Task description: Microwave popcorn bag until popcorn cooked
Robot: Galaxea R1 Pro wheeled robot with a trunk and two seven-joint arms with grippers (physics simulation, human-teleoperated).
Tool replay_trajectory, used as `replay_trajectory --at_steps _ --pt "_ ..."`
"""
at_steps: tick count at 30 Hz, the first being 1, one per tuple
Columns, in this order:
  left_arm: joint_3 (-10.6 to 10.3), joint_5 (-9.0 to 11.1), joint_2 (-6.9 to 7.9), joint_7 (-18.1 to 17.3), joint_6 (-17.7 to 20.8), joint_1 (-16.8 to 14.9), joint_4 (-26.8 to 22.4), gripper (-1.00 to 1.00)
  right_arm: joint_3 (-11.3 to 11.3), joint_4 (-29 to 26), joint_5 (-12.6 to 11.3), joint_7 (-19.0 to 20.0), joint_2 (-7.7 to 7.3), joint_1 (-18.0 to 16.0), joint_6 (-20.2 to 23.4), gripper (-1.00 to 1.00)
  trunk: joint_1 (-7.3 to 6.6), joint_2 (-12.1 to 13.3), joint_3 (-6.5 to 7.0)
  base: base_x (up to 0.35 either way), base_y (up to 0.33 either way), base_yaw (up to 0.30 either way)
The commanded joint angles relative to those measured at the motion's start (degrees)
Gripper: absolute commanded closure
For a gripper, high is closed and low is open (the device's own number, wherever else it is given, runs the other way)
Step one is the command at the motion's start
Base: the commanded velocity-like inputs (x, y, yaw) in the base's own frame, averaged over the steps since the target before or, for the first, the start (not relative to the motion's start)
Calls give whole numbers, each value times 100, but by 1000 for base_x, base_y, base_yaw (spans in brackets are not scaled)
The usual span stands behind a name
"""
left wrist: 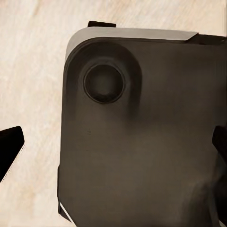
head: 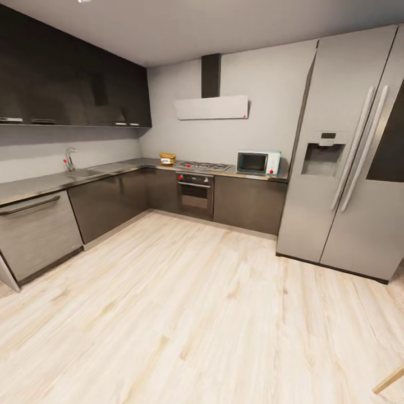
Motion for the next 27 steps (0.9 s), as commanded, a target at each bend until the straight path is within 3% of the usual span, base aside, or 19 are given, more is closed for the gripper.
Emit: replay_trajectory --at_steps 1,27 --pt "2 58 -1 3 -14 -1 1 -100 31 4 7 -3 -1 -2 -20 -100 3 -2 -4 323 0 -20" --pt "-2 42 -1 -3 -14 -1 1 -100 48 4 18 -8 -2 -2 -29 -100 3 -2 -4 323 34 -1"
